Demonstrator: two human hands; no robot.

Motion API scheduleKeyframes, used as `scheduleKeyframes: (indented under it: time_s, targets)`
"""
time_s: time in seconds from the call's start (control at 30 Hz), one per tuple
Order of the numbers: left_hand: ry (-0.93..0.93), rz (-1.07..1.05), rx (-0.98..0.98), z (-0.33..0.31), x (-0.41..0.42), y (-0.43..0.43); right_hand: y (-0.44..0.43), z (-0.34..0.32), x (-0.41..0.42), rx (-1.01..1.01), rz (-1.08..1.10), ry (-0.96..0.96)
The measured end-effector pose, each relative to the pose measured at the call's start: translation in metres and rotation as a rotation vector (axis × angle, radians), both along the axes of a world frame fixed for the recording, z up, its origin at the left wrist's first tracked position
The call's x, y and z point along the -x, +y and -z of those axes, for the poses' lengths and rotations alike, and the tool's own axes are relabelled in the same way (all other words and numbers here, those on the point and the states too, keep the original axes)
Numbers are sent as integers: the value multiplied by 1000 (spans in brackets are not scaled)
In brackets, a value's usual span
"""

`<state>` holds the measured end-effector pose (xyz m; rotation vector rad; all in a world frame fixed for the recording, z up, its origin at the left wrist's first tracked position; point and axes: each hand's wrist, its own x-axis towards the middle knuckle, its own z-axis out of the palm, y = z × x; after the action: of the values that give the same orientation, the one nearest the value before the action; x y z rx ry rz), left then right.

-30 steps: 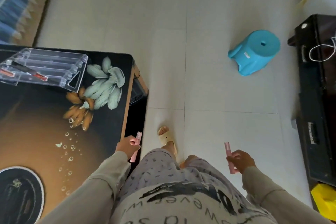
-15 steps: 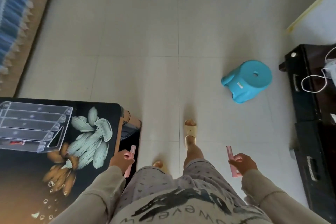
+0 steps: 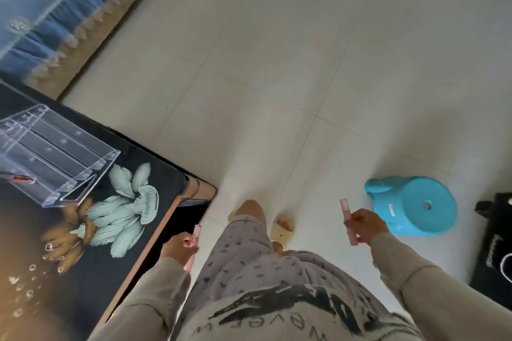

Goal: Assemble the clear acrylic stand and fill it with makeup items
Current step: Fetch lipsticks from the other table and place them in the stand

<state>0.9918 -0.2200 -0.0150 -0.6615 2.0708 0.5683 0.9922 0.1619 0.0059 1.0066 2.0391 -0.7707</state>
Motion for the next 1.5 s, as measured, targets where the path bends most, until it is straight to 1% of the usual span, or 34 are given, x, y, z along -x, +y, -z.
scheduleKeyframes:
  time_s: [0.1,0.23,0.33,0.5,0.6,0.8,1.0,1.1,1.23,1.4,1.5]
  targets:
    - [-5,-89,-8,5,14,4,3,3,40,20,-43,8]
    - [7,-178,-27,12,50,4,-2,11,79,23,-77,-37]
    - [-15,-173,-18,15,89,2,-4,15,110,-3,-60,-71]
    - [62,-207,-21,7,169,-3,-8,10,167,-92,-105,-100]
    - [118,-226,-9,-1,218,-14,-16,7,211,-113,-177,-85]
    - [170,-370,-27,-10,278,-39,-57,-3,303,-124,-359,-75]
    - [120,-488,4,-9,303,-56,-111,-1,404,-98,-563,-87]
    - [67,-594,10,-4,310,-64,-139,4,460,-78,-662,-98]
    - [14,-835,17,-3,316,-73,-177,5,543,-59,-806,-57]
    - [30,-1121,37,-3,328,-70,-227,2,631,-24,-1017,-19]
    - [12,-1211,76,-4,337,-63,-258,1,671,-66,-1136,19]
